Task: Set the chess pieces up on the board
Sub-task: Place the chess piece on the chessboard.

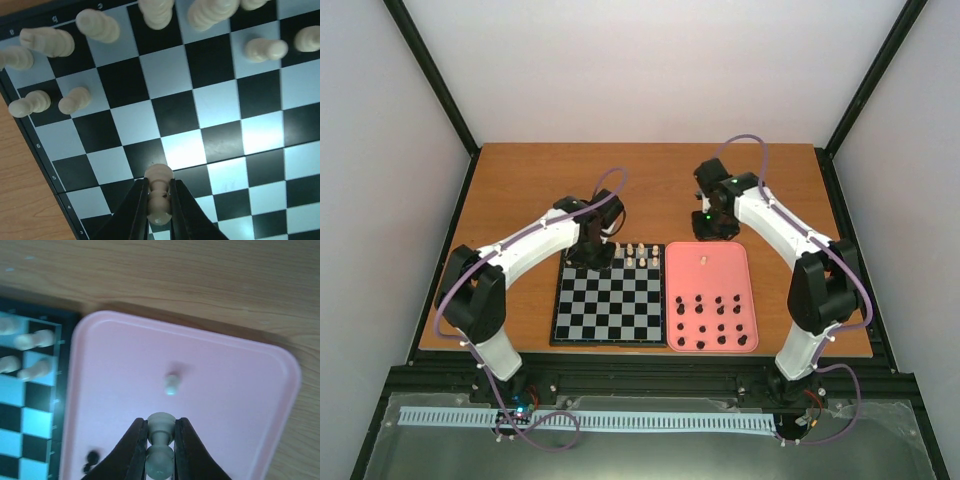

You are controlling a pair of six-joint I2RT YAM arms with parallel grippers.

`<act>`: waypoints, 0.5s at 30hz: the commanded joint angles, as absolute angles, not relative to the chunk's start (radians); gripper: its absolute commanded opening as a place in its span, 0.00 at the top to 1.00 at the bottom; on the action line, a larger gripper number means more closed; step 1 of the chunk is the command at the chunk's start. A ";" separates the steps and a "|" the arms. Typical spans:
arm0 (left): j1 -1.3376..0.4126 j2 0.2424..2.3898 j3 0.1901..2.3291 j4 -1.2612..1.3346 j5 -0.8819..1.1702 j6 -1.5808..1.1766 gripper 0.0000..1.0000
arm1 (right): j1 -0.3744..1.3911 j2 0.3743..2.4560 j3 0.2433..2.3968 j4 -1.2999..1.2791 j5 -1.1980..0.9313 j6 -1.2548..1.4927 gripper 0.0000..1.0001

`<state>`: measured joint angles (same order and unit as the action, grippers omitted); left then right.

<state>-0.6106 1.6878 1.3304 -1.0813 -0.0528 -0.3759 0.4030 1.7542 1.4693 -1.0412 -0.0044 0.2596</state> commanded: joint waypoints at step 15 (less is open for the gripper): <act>-0.578 1.768 1.258 -0.866 -0.165 -0.481 0.95 | 0.527 1.775 1.522 -1.063 -0.038 0.309 0.95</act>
